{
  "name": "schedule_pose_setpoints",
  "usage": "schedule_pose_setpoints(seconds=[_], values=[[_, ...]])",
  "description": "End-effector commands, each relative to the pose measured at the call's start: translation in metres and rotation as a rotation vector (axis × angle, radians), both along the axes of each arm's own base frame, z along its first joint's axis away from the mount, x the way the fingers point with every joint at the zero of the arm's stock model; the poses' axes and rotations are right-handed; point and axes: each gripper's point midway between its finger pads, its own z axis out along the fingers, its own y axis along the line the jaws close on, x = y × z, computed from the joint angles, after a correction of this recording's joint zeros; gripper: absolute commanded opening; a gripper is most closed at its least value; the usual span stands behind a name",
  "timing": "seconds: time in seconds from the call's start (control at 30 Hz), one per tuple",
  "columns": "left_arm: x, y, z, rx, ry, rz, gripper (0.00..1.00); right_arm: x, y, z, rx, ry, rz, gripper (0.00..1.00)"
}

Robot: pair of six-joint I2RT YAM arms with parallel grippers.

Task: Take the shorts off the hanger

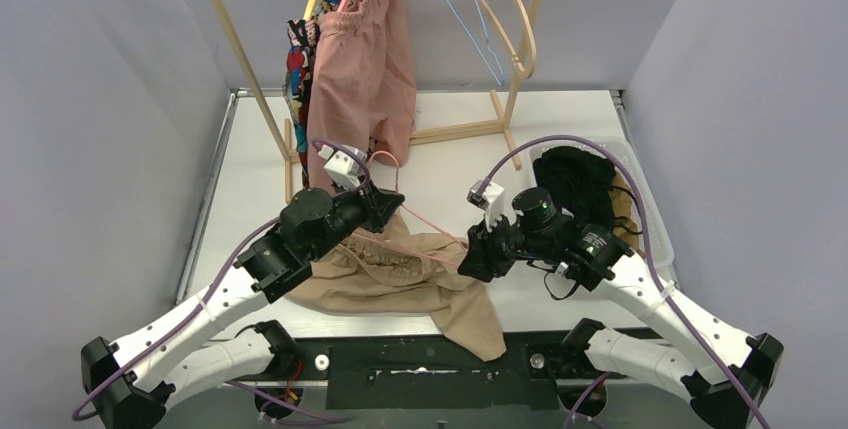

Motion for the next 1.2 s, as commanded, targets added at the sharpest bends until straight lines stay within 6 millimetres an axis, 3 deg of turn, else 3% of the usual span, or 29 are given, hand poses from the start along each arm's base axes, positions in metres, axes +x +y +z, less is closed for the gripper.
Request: schedule_pose_setpoints(seconds=[0.0, 0.17, 0.27, 0.3, 0.43, 0.57, 0.67, 0.77, 0.9, 1.03, 1.17], values=[[-0.003, -0.008, 0.049, -0.038, -0.12, -0.015, 0.0, 0.008, 0.008, 0.027, 0.048, -0.053, 0.005, 0.32], [-0.001, 0.005, 0.063, -0.068, -0.171, 0.042, 0.0, 0.004, -0.001, 0.025, 0.002, -0.046, 0.0, 0.0], [-0.005, 0.001, 0.065, -0.07, -0.178, 0.012, 0.0, 0.0, -0.001, 0.038, 0.048, -0.071, 0.004, 0.0], [-0.007, -0.001, 0.065, -0.07, -0.177, -0.008, 0.03, -0.001, -0.002, 0.041, 0.056, -0.072, -0.002, 0.0], [-0.014, -0.009, 0.057, -0.054, -0.142, -0.062, 0.34, -0.005, -0.012, 0.042, 0.037, -0.061, -0.036, 0.0], [-0.025, -0.009, 0.047, -0.033, -0.116, -0.116, 0.53, -0.014, -0.021, 0.038, 0.016, -0.025, -0.051, 0.0], [-0.033, -0.001, 0.039, -0.01, -0.111, -0.121, 0.61, -0.021, -0.026, 0.036, 0.01, -0.002, -0.055, 0.0], [-0.032, 0.021, 0.036, 0.008, -0.117, -0.042, 0.65, -0.027, -0.034, 0.035, -0.008, 0.011, -0.061, 0.0], [-0.023, 0.063, 0.027, 0.07, -0.12, 0.144, 0.73, -0.015, -0.053, 0.041, -0.065, -0.037, -0.176, 0.0], [-0.012, 0.114, 0.005, 0.173, -0.089, 0.385, 0.78, 0.015, -0.078, 0.062, -0.111, -0.156, -0.374, 0.0], [-0.009, 0.148, -0.011, 0.245, -0.079, 0.542, 0.81, 0.043, -0.081, 0.08, -0.114, -0.234, -0.491, 0.0]])
